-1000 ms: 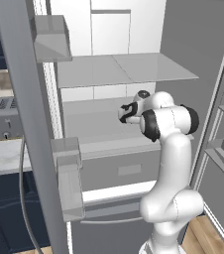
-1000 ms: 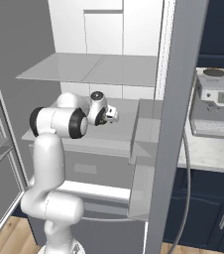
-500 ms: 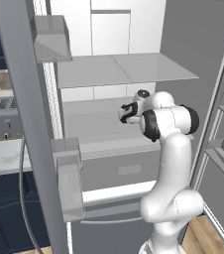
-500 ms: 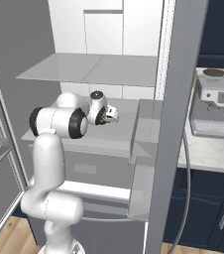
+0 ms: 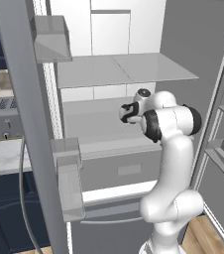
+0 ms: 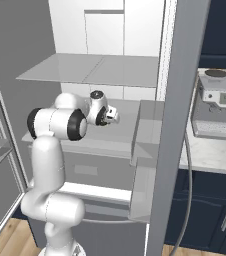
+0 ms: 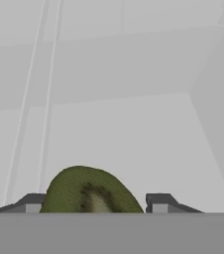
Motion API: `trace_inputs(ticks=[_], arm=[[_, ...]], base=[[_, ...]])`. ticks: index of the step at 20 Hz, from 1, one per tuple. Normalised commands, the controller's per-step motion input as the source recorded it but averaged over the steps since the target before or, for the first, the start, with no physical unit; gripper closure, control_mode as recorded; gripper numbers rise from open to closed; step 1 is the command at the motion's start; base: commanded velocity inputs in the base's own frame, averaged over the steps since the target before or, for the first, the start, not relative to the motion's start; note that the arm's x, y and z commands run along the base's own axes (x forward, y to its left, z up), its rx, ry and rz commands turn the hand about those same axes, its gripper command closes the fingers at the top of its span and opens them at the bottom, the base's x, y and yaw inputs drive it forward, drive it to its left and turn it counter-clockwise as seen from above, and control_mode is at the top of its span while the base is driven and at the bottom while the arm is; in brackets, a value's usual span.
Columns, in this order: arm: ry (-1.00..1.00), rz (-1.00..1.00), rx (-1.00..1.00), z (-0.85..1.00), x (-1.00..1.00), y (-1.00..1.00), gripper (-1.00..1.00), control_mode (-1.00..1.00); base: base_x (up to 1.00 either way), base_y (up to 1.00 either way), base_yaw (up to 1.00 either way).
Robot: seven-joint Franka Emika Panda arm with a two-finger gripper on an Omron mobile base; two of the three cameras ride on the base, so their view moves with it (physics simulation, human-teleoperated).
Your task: Retrieve the apple and kiwi from the fridge and place them into the bowl on the dining table.
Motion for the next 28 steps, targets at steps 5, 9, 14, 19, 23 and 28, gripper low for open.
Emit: trace_inputs(ticks=[5, 9, 14, 19, 23, 28], arm=[[0.0, 0.0, 0.0, -0.3, -1.0, 0.0, 1.0, -1.0], [-0.04, 0.0, 0.0, -0.44, -1.0, 0.03, 1.0, -1.0], [-0.18, 0.0, 0.0, -0.02, -1.0, 0.0, 1.0, -1.0], [-0.12, 0.0, 0.0, 0.34, -1.0, 0.0, 1.0, -1.0], [-0.01, 0.0, 0.0, 0.9, -1.0, -0.07, 1.0, -1.0], [0.03, 0.0, 0.0, 1.0, -0.92, -0.13, 1.0, -1.0]], base=[[0.0, 0.0, 0.0], [0.0, 0.0, 0.0], [0.0, 0.0, 0.0], [0.0, 0.0, 0.0], [0.0, 0.0, 0.0], [0.0, 0.0, 0.0]])
